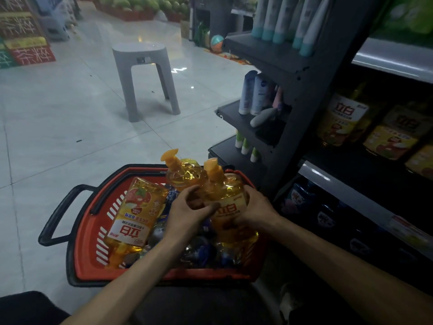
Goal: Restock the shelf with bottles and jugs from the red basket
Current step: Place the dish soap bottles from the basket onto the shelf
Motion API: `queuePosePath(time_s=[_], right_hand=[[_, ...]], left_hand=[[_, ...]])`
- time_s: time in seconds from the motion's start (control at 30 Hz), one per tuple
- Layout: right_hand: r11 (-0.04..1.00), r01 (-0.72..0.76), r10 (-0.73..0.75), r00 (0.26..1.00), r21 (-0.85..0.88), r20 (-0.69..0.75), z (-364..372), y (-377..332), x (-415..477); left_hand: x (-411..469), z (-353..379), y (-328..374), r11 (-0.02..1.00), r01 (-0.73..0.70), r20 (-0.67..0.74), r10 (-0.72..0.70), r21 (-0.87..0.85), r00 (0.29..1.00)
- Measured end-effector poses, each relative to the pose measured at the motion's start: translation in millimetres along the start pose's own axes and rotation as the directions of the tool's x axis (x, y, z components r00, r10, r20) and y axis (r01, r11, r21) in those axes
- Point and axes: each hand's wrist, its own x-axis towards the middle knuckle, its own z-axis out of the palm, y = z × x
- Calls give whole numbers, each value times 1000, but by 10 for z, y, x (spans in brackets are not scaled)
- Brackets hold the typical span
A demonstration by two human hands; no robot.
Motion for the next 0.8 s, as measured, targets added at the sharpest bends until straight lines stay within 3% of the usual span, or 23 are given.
queuePosePath(time_s=[0.2, 0.33, 0.6, 0.8], right_hand=[[988, 86, -74, 993, 130, -90, -377, -84, -295], [974, 119, -90, 983, 190, -158, -606, -24, -486], [974, 172, -131, 958, 147, -256, -1003, 143, -894], [973, 230, -193, 874, 30, -446, -1305, 287, -1095]], left_hand=[[-110, 213, 371, 997, -69, 222, 72, -21, 972], [-183, 484, 450, 993, -119, 269, 116, -5, 956], [-340, 942, 617, 976, -216, 327, 196, 24, 924], [-258, 1375, 778, 906, -406, 336, 348, 117, 875]])
